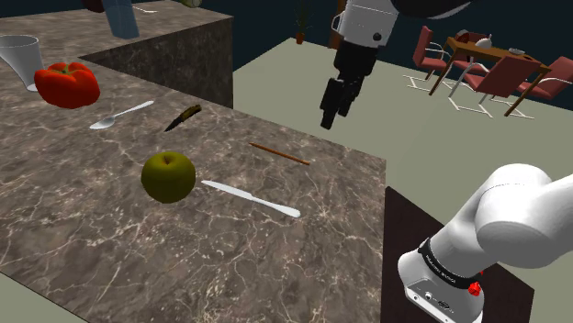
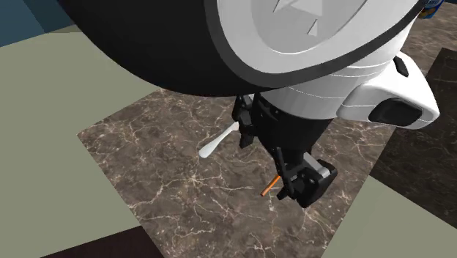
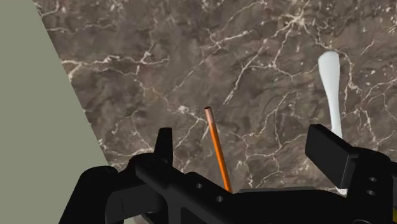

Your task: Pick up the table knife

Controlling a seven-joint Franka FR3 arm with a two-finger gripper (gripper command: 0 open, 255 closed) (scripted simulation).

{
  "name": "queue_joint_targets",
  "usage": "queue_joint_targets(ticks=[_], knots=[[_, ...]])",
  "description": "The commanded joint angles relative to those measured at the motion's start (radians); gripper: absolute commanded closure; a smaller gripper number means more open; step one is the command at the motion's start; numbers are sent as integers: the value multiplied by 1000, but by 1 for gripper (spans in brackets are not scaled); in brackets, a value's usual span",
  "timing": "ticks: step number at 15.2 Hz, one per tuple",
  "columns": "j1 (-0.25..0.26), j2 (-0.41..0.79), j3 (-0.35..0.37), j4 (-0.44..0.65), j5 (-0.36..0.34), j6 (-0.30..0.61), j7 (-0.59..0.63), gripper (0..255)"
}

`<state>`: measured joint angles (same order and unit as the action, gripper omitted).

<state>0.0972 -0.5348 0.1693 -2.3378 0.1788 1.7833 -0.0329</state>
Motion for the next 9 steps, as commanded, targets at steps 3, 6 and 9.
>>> queue_joint_targets(ticks=[3, 6, 9], knots=[[35, 116, 71, 49, 14, 33, 48, 0], [57, 212, 121, 98, 14, 53, 83, 0], [79, 312, 168, 154, 5, 69, 121, 0]])
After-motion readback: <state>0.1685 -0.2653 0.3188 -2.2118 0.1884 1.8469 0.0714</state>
